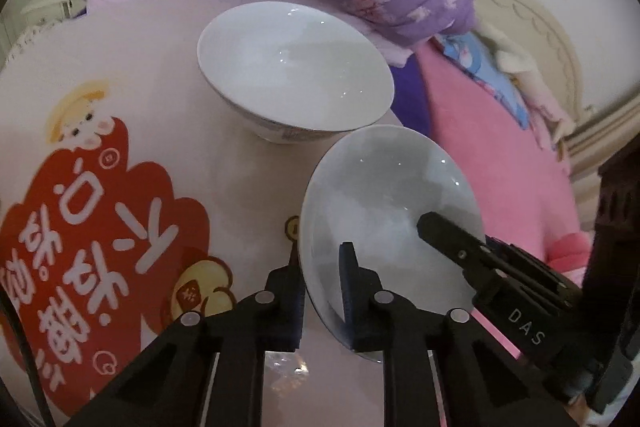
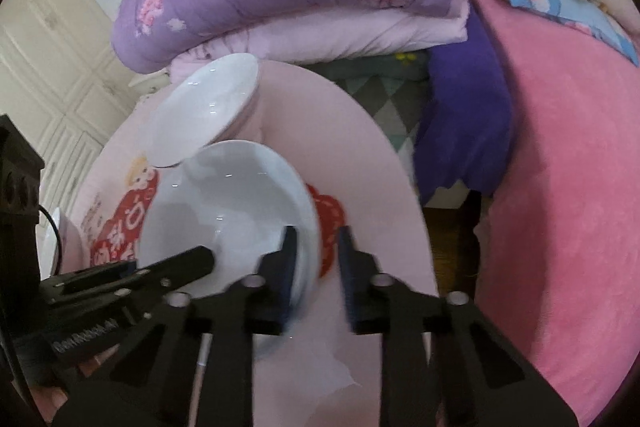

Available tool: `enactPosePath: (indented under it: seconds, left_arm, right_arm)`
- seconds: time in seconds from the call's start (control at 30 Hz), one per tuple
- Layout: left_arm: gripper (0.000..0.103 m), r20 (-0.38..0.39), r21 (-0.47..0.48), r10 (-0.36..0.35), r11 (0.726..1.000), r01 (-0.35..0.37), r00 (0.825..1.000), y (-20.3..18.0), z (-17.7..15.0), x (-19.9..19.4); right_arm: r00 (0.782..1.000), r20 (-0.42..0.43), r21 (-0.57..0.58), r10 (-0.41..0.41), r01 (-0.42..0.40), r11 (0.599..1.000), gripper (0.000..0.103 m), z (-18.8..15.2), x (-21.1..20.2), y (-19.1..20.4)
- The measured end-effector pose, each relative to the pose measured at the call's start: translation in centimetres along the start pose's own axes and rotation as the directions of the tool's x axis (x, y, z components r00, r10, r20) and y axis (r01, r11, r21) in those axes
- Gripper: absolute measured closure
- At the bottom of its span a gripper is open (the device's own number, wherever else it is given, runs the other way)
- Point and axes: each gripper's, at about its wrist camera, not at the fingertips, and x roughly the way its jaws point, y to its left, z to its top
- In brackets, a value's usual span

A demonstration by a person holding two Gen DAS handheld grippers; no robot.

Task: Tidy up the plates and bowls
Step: 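Close the left gripper on the bowl rim while the right gripper grips it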

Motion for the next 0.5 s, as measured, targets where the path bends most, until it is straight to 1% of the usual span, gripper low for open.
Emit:
enactPosePath:
  seconds: [0.03, 0.17, 0.23, 0.37, 0.5]
  left_arm:
    - [0.091, 0.003, 0.000, 0.010, 1.000, -0.010, 1.000, 0.0, 0.1, 0.1]
    - [0.094, -0.008, -0.032, -0.008, 0.999, 0.008, 1.000, 1.5, 0.3, 0.1]
    - [0.094, -0.006, -0.035, -0.003, 0.999, 0.003, 1.000, 1.8, 0.2, -0.1]
    - [0.094, 0.006, -0.051, -0.001, 0.999, 0.002, 1.000, 2.4, -0.2, -1.3]
    - [0.094, 0.019, -0.062, 0.007, 0.998, -0.006, 1.000, 3.1, -1.5, -3.6]
  right_arm:
    - [1.000, 0.001, -0.001, -0.012, 0.012, 1.000, 0.094, 0.0, 0.0, 0.3]
    - [1.000, 0.000, 0.010, 0.004, -0.004, 1.000, 0.094, 0.0, -0.4, 0.9]
    - [1.000, -0.004, 0.002, 0.001, -0.001, 1.000, 0.094, 0.0, -0.6, 1.4]
    - [1.000, -0.011, 0.001, 0.016, -0.016, 1.000, 0.094, -0.3, -0.8, 2.4]
    - [0.999, -0.013, -0.012, 0.031, -0.031, 0.999, 0.094, -0.4, -1.0, 4.0]
